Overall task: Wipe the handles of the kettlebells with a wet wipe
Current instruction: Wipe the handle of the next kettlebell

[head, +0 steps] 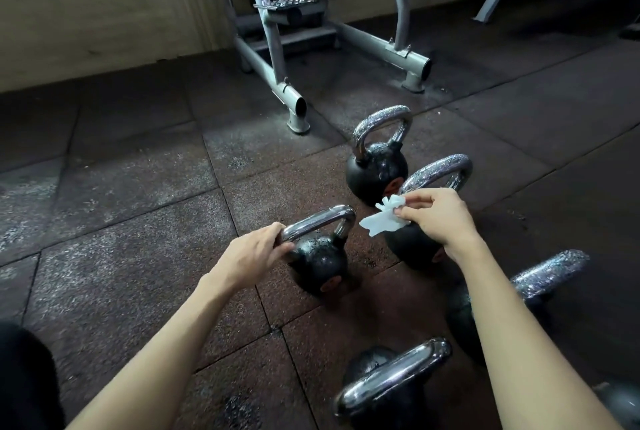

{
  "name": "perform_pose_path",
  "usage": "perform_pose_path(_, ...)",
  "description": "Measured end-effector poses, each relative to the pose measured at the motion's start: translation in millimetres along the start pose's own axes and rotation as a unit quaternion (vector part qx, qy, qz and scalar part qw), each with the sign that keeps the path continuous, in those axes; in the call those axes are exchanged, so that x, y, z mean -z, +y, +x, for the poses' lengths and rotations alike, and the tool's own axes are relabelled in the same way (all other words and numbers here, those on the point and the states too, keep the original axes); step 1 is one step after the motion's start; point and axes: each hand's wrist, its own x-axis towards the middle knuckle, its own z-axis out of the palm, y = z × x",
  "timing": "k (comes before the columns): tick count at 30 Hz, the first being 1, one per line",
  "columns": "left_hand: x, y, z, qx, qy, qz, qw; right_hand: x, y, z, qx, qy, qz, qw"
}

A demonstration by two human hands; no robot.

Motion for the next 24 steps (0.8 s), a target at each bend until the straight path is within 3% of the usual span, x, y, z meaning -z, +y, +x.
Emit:
perform_pose_path(3, 17.3, 0.5, 12.2, 0.017, -0.01, 0.091, 0.996, -7.8, -3.9, -0.9, 0.005, -0.01, 0.002, 1.0)
perform_pose_path(6, 33.4, 19.0, 29.7, 0.029, 0.002, 0.073, 0.997, -14.7, -7.9, -1.4, 0.01, -0.015, 0.011, 1.0)
perform_pose_path(9, 42.7, 39.5, 49.1, -0.019, -0.031, 0.15, 0.988, -18.3, -14.7, -2.8, 0.02, -0.018, 0.015, 1.0)
perform_pose_path(19, 49.3, 33.1, 57.9, -0.039, -0.075, 0.177, 0.981, -6.4, -13.8, -9.2, 0.011, -0.004, 0.018, 1.0)
perform_pose_path(24, 76.9, 80.4, 55.9, 0.003, -0.114, 0.189, 0.975, 18.9, -29.3, -18.7, 0.015, 0.019, 0.069, 0.997)
